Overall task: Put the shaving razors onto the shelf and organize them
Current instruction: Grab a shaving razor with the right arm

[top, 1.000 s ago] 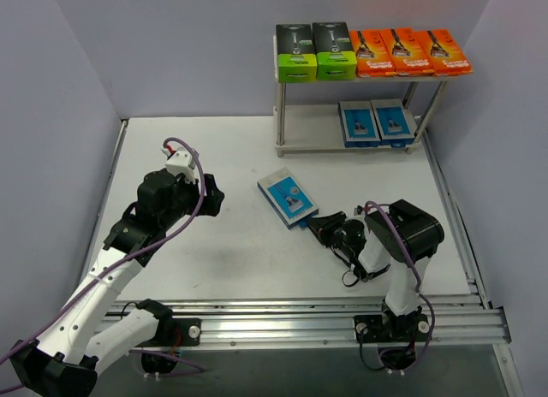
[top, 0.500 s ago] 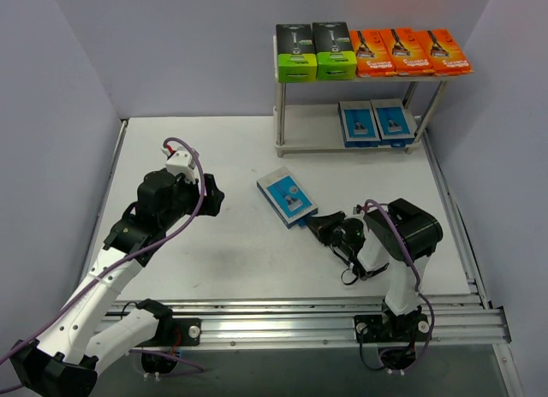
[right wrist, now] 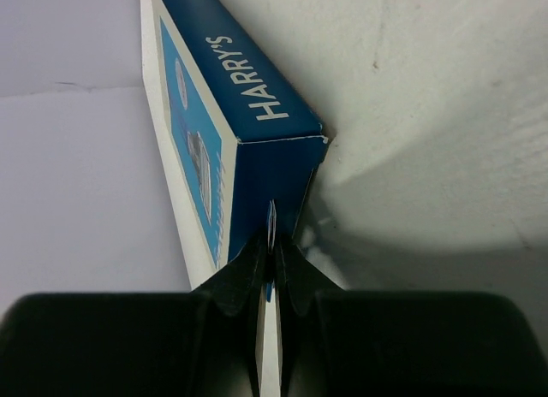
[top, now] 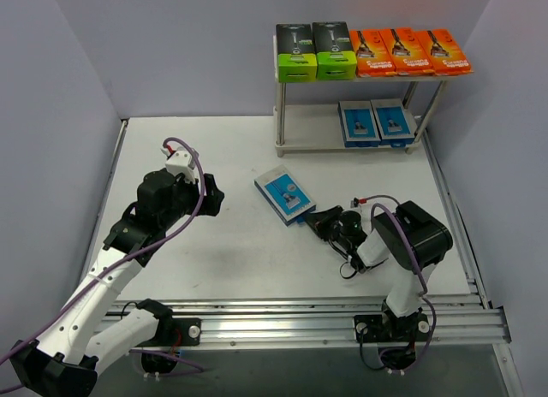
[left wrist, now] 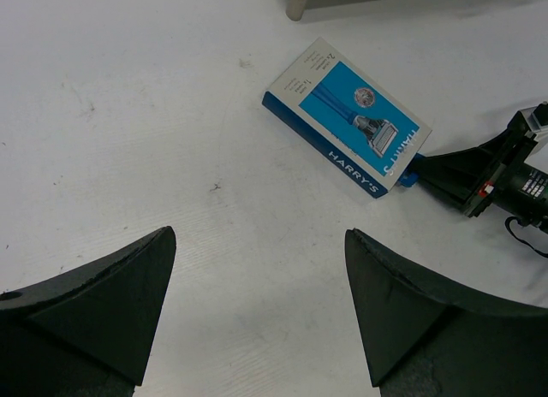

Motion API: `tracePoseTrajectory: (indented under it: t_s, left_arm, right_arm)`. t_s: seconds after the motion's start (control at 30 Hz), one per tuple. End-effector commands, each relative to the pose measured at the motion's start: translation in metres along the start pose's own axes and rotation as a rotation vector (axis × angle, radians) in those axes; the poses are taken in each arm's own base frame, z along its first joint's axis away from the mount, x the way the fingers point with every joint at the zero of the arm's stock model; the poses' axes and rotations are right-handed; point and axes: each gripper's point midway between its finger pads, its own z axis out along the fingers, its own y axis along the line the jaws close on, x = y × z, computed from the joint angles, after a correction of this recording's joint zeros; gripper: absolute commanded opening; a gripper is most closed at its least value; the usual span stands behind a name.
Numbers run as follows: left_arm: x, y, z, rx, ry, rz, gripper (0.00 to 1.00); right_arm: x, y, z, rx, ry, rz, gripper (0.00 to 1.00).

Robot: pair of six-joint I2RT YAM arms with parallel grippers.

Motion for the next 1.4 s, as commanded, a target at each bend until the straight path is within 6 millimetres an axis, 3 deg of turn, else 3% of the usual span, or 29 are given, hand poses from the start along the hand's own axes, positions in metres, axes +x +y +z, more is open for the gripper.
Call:
tracePoseTrajectory:
  t_s: [0.0, 0.7, 1.23, 1.3, 1.37]
  left_arm:
    - [-0.023, -0.009, -0.009, 0.033, -0.070, -0.006, 0.89]
    - [-0.025, -0.012, -0.011, 0.049, -0.078, -0.009, 0.89]
    - [-0.023, -0.013, -0.010, 0.057, -0.071, -0.011, 0.89]
    - [-0.023, -0.014, -0.010, 0.058, -0.071, -0.011, 0.89]
    - [-0.023, -0.014, -0.010, 0.059, -0.072, -0.011, 0.89]
  right_arm:
    - [-0.016, 0.053, 0.004, -0.164, -0.059, -0.051, 0.00]
    - [-0.037, 0.121, 0.003, -0.245, -0.095, -0.116, 0.00]
    - [-0.049, 0.151, -0.003, -0.248, -0.051, -0.203, 0.00]
    - [-0.055, 0.165, -0.005, -0.270, -0.055, -0.241, 0.00]
    - [-0.053, 0.167, -0.004, -0.261, -0.027, -0.273, 0.00]
